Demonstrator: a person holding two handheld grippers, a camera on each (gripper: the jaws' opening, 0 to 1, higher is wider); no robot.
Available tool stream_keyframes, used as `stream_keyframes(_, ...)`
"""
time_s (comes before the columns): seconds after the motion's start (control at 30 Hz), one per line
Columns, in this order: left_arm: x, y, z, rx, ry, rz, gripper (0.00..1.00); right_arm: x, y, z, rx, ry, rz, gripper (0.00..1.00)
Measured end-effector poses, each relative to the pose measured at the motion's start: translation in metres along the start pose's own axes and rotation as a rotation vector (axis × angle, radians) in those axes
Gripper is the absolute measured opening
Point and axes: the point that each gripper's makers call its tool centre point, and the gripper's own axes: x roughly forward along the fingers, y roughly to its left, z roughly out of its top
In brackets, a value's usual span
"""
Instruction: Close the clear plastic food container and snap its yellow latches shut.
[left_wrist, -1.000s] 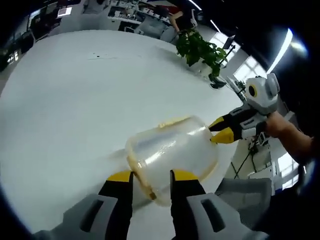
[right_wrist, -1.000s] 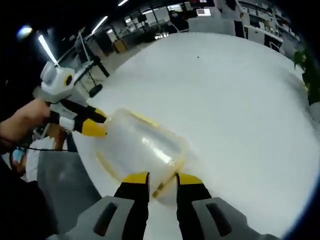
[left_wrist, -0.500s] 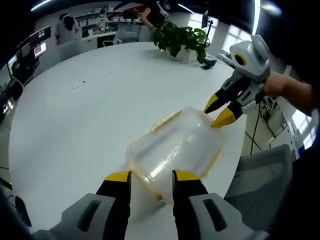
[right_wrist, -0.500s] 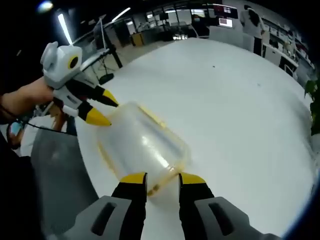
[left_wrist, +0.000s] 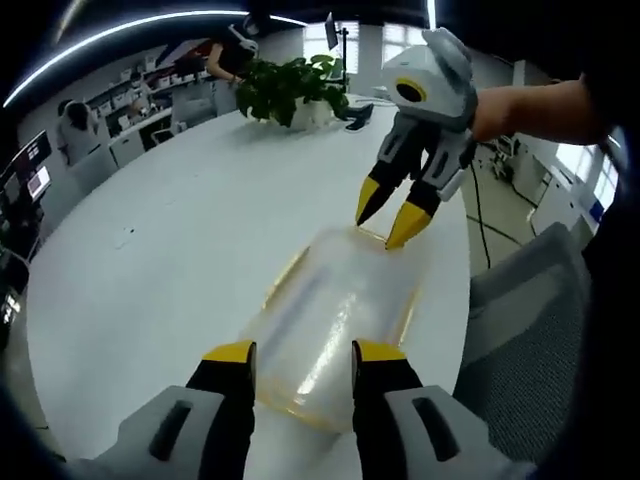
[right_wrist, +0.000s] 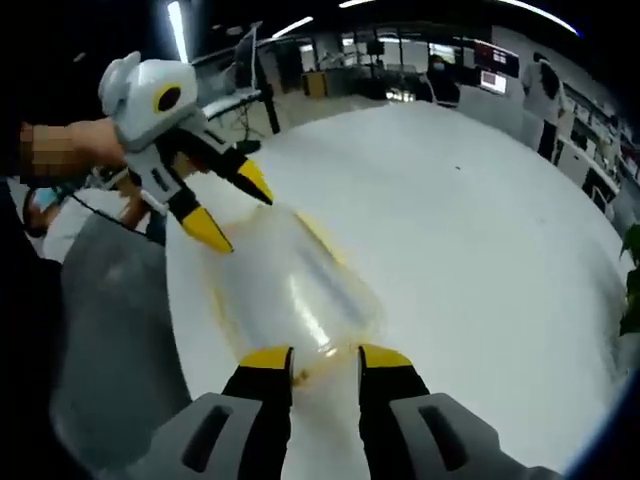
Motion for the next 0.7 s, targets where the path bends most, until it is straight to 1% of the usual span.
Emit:
stream_keyframes(0.03,0.001,0.000,0.000,0.005,0.002,-0.003,0.37,-0.001,0.001,-0.001,0.025,0.010,0.000,0.23)
stream_keyframes(0.1,0.002,-0.002,0.001,0.015,0.001,-0.014,0.38,0.000,0.001,0.000,0.021,0.012,0.003,0.24)
stream_keyframes(0.17,0.004,-0.002,0.000,0.026,0.011,-0.019,0.39,0.002,0.002,0.002,-0.007,0.012,0.003,0.25)
stream_keyframes(0.27,0.005,-0.002,0.001,0.036,0.011,-0.026,0.39,0.003,0.004,0.006,-0.016,0.002,0.016,0.30)
stream_keyframes(0.53,0.007,-0.006,0.007,0.073,-0.004,-0.050,0.38,0.007,0.014,0.021,-0.068,-0.043,0.069,0.31)
stream_keyframes(0.63,0.008,-0.009,0.008,0.103,-0.008,-0.064,0.38,0.012,0.018,0.025,-0.109,-0.050,0.080,0.31)
stream_keyframes(0.7,0.008,-0.010,0.010,0.116,-0.020,-0.071,0.36,0.015,0.021,0.028,-0.130,-0.054,0.090,0.31)
